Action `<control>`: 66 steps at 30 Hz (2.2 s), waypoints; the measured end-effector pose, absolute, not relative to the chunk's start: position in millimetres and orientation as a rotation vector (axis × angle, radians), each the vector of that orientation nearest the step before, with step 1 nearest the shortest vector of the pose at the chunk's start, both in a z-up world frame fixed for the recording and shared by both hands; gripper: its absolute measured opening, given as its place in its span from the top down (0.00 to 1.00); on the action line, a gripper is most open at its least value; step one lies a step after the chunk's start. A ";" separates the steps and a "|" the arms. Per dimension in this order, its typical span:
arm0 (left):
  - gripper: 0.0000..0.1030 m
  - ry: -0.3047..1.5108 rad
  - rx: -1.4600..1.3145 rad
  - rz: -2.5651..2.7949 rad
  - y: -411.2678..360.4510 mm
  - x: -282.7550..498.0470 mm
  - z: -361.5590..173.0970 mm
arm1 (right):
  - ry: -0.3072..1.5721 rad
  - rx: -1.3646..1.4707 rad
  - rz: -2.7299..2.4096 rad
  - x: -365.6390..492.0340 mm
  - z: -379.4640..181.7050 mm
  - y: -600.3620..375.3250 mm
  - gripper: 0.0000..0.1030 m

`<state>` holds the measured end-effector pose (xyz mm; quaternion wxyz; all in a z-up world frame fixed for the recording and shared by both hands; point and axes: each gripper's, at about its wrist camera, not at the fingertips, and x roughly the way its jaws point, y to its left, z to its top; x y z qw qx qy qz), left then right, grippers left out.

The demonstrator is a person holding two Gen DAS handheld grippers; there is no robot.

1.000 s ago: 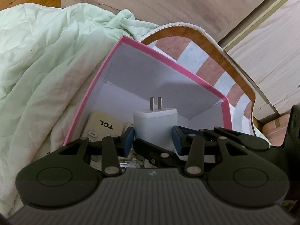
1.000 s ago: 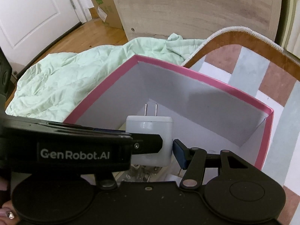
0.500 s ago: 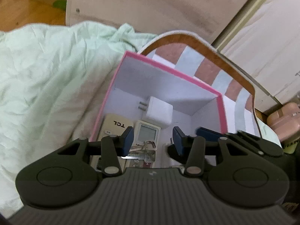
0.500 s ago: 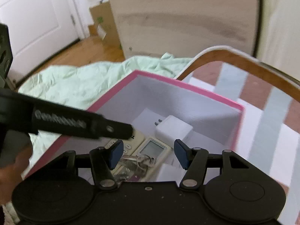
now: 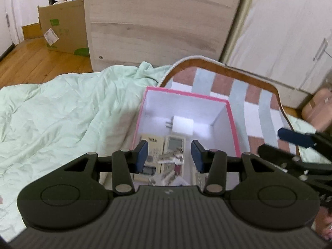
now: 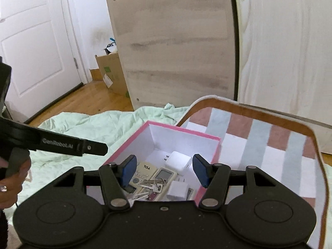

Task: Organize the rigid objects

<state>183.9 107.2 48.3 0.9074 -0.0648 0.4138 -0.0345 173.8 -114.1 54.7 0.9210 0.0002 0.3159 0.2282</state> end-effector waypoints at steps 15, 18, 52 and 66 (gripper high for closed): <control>0.52 0.848 -0.129 -0.131 69.9 92.8 52.7 | 0.592 0.033 0.274 72.0 81.5 -154.1 0.37; 0.52 0.824 -0.088 -0.126 59.1 73.8 48.2 | 0.588 0.037 0.222 54.4 75.6 -159.8 0.37; 0.01 0.818 0.018 -0.125 41.7 34.8 42.6 | 0.717 0.039 -0.007 15.2 61.3 -178.2 0.04; 0.01 0.869 0.046 -0.074 48.0 32.1 45.3 | 0.780 -0.037 0.027 18.3 61.8 -174.4 0.04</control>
